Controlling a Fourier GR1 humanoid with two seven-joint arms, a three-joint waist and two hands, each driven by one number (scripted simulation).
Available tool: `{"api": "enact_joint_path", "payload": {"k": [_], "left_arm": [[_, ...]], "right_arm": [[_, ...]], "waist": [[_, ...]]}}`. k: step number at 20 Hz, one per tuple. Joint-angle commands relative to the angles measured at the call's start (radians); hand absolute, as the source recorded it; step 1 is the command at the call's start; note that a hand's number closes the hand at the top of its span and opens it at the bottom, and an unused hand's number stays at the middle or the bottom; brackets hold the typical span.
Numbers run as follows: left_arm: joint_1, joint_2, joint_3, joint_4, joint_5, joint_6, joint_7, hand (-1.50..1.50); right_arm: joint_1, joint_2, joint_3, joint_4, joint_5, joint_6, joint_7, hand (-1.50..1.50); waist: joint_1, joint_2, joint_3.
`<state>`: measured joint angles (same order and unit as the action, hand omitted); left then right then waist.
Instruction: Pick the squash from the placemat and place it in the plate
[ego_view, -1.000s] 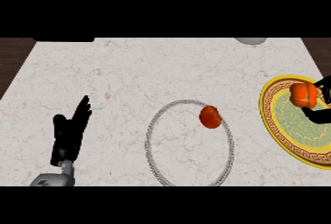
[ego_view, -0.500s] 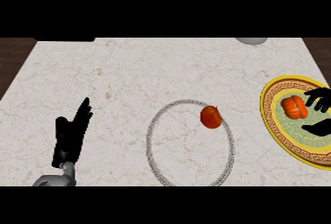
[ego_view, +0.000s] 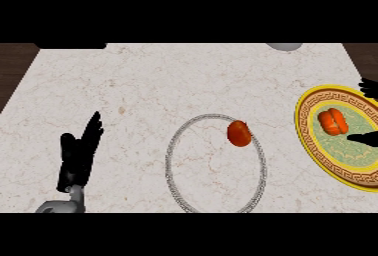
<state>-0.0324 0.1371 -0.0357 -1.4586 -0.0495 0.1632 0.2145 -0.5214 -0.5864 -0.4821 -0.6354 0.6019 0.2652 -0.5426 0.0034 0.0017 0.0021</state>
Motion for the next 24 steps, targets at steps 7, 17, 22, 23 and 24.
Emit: {"api": "enact_joint_path", "payload": {"k": [7, 17, 22, 23, 24], "left_arm": [[0.011, -0.002, 0.000, -0.001, -0.015, -0.004, -0.006, 0.00], [-0.048, 0.033, 0.056, 0.039, 0.022, -0.053, -0.003, 0.00], [0.007, -0.043, -0.029, -0.065, -0.046, 0.014, 0.045, 0.00], [-0.066, -0.002, 0.044, 0.076, -0.002, -0.031, -0.018, 0.00], [-0.020, -0.047, -0.016, -0.035, -0.044, 0.013, 0.031, 0.00]], "right_arm": [[0.008, -0.121, -0.191, 0.195, -0.246, 0.251, -0.123, -1.50], [0.045, -0.100, -0.120, 0.242, -0.255, 0.265, -0.308, -1.50], [0.044, -0.139, -0.104, 0.260, -0.282, 0.257, -0.295, -1.50], [0.049, -0.141, -0.099, 0.302, -0.265, 0.229, -0.346, -1.50], [0.024, -0.085, -0.072, 0.272, -0.268, 0.167, -0.274, -1.50]], "waist": [[0.008, 0.003, -0.001], [0.006, 0.004, -0.001], [0.008, 0.001, -0.001], [0.009, 0.006, 0.000], [0.008, 0.001, -0.001]]}}
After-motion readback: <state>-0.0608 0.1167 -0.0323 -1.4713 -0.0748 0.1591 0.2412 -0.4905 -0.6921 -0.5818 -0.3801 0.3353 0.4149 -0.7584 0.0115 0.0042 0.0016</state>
